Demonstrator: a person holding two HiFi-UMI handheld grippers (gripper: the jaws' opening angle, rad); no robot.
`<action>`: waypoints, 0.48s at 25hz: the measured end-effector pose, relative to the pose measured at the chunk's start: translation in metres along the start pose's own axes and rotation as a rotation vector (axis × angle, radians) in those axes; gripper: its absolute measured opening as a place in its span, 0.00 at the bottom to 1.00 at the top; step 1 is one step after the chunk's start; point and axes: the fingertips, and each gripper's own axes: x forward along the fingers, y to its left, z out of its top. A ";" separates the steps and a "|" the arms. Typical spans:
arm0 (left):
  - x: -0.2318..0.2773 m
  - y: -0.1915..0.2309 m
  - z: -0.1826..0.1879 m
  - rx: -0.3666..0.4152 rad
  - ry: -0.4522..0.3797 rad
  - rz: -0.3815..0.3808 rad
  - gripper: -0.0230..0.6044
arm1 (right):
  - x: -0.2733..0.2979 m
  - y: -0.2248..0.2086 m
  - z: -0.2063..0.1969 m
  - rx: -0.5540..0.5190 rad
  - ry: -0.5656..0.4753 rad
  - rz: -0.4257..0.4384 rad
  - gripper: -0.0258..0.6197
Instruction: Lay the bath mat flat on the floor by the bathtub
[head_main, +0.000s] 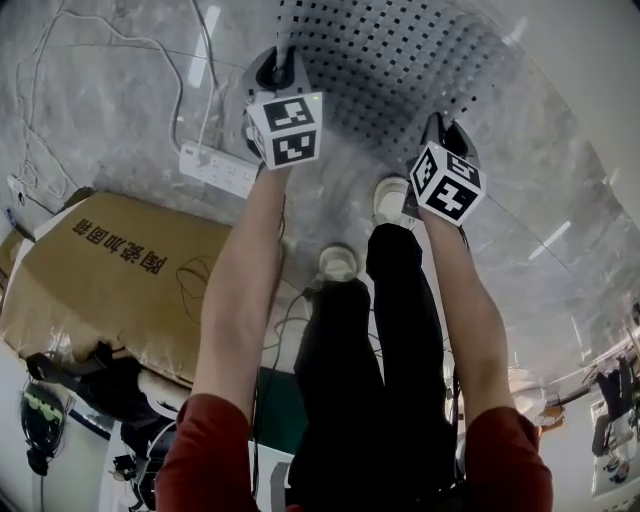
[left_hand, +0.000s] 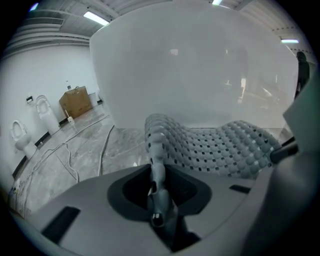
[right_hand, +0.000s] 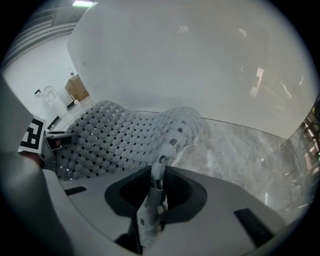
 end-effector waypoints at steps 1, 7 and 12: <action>0.004 0.001 -0.002 0.012 0.004 -0.001 0.16 | 0.005 -0.001 -0.001 -0.010 0.003 -0.006 0.16; 0.024 0.010 -0.011 0.067 0.037 0.025 0.23 | 0.032 -0.015 -0.012 0.019 0.054 -0.056 0.17; 0.035 0.015 -0.018 0.083 0.070 0.015 0.32 | 0.043 -0.034 -0.017 0.028 0.087 -0.109 0.22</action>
